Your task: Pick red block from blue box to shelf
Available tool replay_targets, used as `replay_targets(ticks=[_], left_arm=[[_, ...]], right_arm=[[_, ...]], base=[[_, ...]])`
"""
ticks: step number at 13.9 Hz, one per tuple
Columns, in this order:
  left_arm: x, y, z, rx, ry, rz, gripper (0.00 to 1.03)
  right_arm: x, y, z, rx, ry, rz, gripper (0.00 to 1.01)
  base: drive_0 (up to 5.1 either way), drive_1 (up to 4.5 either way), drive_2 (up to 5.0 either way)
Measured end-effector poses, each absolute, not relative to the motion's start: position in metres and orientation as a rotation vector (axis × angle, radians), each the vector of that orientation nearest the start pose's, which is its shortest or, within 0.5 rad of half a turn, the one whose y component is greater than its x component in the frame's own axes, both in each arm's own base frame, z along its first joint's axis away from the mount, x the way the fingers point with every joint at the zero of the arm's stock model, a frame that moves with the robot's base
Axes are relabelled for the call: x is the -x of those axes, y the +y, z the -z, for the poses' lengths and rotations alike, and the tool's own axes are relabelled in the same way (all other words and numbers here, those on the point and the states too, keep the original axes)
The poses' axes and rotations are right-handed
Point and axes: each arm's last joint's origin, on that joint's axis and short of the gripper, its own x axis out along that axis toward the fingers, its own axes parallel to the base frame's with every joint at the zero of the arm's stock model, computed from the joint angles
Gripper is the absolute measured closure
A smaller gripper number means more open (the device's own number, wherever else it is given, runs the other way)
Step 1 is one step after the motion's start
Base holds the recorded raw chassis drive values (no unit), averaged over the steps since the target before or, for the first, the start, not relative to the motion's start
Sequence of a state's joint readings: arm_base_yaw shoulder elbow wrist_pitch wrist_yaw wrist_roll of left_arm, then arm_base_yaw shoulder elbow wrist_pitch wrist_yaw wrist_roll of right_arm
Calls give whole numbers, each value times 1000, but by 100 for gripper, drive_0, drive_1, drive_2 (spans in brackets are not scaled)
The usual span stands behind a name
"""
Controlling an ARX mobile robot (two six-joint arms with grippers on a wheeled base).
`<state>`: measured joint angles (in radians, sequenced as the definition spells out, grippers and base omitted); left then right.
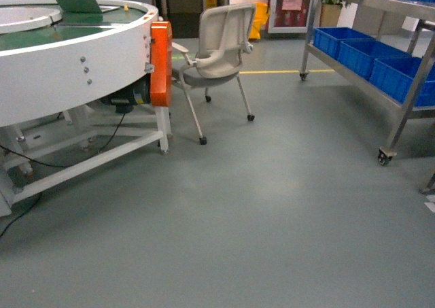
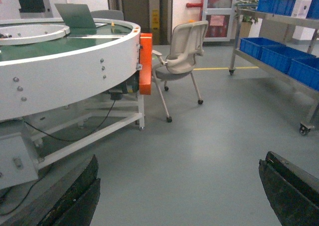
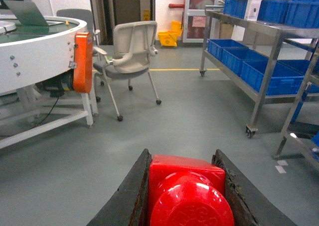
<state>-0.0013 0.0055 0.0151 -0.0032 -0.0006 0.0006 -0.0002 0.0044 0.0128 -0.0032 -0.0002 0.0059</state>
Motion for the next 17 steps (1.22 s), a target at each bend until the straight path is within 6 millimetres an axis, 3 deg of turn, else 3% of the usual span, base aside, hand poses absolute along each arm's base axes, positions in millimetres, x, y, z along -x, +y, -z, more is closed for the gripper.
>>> replay_targets(ticks=[17], left_arm=[[-97, 0, -168, -1, -7, 1, 5]], right_arm=[[-97, 0, -167, -6, -5, 0, 73]], base=[[0, 430, -430]])
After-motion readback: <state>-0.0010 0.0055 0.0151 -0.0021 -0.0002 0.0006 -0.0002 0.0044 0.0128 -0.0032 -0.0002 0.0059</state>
